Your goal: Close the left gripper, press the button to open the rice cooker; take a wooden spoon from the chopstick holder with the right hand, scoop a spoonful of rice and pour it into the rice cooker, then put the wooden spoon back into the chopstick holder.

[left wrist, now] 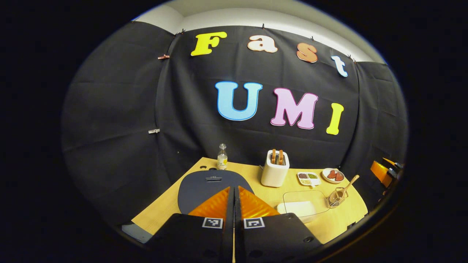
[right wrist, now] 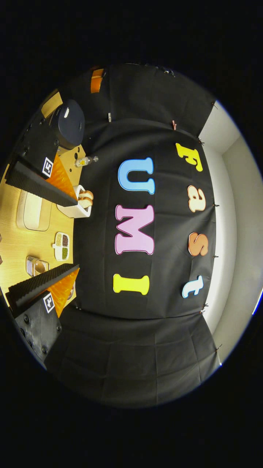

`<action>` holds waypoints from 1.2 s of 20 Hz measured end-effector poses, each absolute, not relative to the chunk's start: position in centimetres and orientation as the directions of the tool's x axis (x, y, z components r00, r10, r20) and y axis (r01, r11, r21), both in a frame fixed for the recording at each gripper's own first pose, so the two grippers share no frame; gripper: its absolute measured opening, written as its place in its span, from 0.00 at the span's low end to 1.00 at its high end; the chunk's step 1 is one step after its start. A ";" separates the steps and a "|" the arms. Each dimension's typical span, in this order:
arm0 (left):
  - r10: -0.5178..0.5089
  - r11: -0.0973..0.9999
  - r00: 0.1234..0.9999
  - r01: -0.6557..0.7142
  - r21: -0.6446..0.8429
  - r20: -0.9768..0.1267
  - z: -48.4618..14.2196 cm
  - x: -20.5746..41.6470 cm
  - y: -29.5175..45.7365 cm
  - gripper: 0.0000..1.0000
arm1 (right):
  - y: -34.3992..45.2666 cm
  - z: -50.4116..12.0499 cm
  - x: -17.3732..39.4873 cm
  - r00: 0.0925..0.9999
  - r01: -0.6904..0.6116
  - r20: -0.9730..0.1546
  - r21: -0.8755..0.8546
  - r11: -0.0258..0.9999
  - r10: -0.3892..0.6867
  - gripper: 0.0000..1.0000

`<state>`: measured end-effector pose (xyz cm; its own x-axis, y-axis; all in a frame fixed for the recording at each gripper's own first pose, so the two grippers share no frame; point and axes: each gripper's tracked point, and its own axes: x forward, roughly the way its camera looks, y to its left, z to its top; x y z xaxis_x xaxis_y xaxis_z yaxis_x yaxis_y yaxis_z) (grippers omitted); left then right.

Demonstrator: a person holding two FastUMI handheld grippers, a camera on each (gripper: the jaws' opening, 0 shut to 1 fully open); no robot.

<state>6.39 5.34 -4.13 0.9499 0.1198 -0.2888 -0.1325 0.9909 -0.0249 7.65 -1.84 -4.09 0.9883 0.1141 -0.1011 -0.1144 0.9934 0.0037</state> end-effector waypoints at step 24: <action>0.141 0.975 0.783 -0.216 -0.052 -0.606 -17.4 11.2 8.0 0.07 | -4.7 -6.7 9.7 0.983 -0.093 -0.155 0.011 0.996 0.094 0.98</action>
